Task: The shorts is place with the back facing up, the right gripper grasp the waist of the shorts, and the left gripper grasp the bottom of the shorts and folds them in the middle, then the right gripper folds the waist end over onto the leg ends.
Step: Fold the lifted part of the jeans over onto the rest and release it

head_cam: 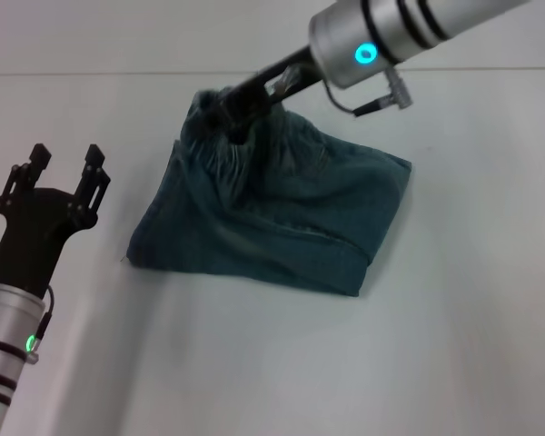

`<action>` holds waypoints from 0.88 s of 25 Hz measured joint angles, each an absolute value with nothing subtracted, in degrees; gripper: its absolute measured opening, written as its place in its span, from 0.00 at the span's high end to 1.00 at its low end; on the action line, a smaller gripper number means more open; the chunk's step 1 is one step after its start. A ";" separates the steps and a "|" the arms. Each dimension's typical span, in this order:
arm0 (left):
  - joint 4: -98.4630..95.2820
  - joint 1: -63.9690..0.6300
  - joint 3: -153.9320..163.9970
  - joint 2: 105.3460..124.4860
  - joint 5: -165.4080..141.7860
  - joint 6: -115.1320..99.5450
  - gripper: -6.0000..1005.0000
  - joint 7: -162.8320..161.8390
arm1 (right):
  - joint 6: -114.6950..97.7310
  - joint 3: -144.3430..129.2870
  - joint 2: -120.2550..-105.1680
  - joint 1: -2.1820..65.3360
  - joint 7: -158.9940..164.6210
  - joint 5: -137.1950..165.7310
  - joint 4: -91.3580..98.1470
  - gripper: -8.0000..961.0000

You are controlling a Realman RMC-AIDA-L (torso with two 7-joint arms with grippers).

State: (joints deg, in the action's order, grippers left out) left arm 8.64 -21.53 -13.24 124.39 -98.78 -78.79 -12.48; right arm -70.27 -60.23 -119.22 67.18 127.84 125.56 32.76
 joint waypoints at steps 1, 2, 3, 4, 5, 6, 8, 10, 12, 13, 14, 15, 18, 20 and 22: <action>8.55 -21.43 -13.24 124.41 -98.78 -78.79 0.30 -12.48 | -70.30 -60.80 -119.39 67.32 127.75 125.55 32.56 0.86; 8.52 -21.36 -13.24 124.42 -98.78 -78.79 0.30 -12.49 | -70.50 -61.31 -119.46 67.32 127.75 125.54 32.47 0.86; 8.49 -21.27 -13.24 124.44 -98.78 -78.79 0.30 -12.51 | -70.63 -61.72 -119.51 67.30 127.76 125.51 32.35 0.86; 8.44 -21.21 -13.24 124.44 -98.78 -78.79 0.30 -12.54 | -70.75 -62.10 -119.54 67.20 127.77 125.48 32.23 0.84; 8.41 -21.19 -13.24 124.45 -98.78 -78.79 0.30 -12.61 | -70.83 -62.36 -119.54 67.08 127.76 125.46 32.09 0.81; 8.38 -21.18 -13.24 124.45 -98.78 -78.80 0.30 -12.71 | -70.93 -62.55 -119.53 66.86 127.70 125.47 31.96 0.79; 8.37 -21.17 -13.24 124.42 -98.78 -78.81 0.30 -12.83 | -71.20 -62.88 -119.49 66.34 127.24 125.49 32.03 0.73; 8.36 -21.28 -13.23 124.38 -98.78 -78.71 0.30 -12.86 | -71.78 -63.14 -119.47 65.68 125.80 125.21 32.37 0.66; 8.35 -21.49 -13.22 124.37 -98.79 -78.46 0.30 -12.87 | -72.30 -63.16 -119.54 65.37 124.10 124.57 32.44 0.58; 8.35 -21.60 -13.21 124.34 -98.78 -78.36 0.31 -12.88 | -72.53 -63.13 -119.58 65.21 123.25 124.03 32.50 0.54; 8.34 -21.61 -13.21 124.32 -98.79 -78.36 0.31 -12.88 | -72.84 -63.06 -119.61 64.89 122.13 123.15 32.67 0.49; 8.30 -21.62 -13.20 124.27 -98.78 -78.39 0.31 -12.91 | -72.98 -62.98 -119.61 64.40 121.33 122.34 32.98 0.45; 7.17 -21.65 -12.90 124.09 -99.09 -79.37 0.31 -13.72 | -74.92 -62.77 -119.63 60.33 117.69 118.42 36.90 0.33; 3.88 -21.33 -11.38 123.81 -99.27 -81.23 0.31 -17.43 | -77.11 -62.66 -119.63 55.00 114.75 114.29 41.81 0.24; -2.81 -20.80 -8.06 123.72 -99.40 -83.28 0.31 -25.48 | -79.23 -62.60 -119.56 48.90 111.51 109.07 46.02 0.16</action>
State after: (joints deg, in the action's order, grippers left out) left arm -2.81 -20.80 -8.06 123.72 -99.40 -83.28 -25.48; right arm -79.23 -62.60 -119.56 48.90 111.51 109.07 46.02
